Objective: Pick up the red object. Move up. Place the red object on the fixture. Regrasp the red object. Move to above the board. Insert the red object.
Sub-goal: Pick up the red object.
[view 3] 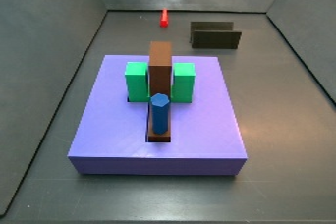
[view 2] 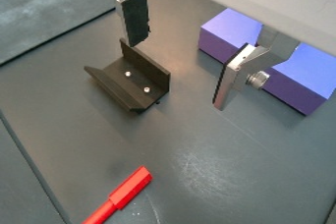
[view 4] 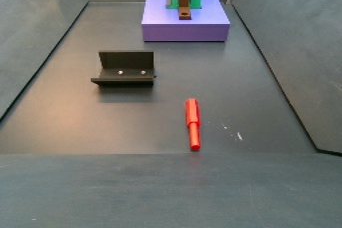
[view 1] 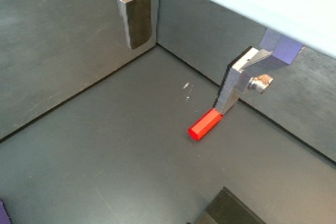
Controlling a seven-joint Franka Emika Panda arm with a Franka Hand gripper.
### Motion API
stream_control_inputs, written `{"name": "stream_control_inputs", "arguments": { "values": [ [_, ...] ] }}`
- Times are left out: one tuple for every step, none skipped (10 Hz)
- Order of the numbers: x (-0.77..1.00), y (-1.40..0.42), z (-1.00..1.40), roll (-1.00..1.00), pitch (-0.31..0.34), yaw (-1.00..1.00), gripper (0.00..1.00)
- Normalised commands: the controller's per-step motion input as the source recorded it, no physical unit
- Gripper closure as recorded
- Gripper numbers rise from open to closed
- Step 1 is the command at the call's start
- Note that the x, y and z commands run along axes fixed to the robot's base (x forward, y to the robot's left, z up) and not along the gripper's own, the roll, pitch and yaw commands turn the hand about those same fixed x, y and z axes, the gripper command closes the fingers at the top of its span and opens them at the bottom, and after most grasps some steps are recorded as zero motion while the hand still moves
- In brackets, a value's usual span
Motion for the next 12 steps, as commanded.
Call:
{"name": "stream_control_inputs", "arguments": {
  "values": [
    [-0.17,0.0,-0.01,0.08,-0.011,0.0,0.0],
    [0.0,0.3,-0.5,0.09,0.0,-0.03,0.0],
    [0.0,0.47,-0.83,0.09,-0.006,-0.02,0.0],
    [0.08,0.46,-0.86,0.02,-0.02,-0.01,0.0],
    [0.0,0.36,-0.86,-0.02,-0.114,-0.06,0.0],
    [0.0,0.26,-0.75,-0.1,-0.147,-0.12,0.0],
    [0.0,0.22,-0.66,-0.17,-0.171,-0.17,0.0],
    [0.0,0.21,-0.62,-0.21,-0.176,-0.09,0.0],
    [0.0,0.24,-0.65,-0.18,-0.173,-0.09,0.0],
    [0.04,0.25,-0.61,-0.23,-0.143,-0.1,0.0],
    [0.04,0.21,-0.55,-0.28,-0.147,-0.08,0.0],
    [0.07,0.17,-0.55,-0.28,-0.139,-0.06,0.0]
  ]
}}
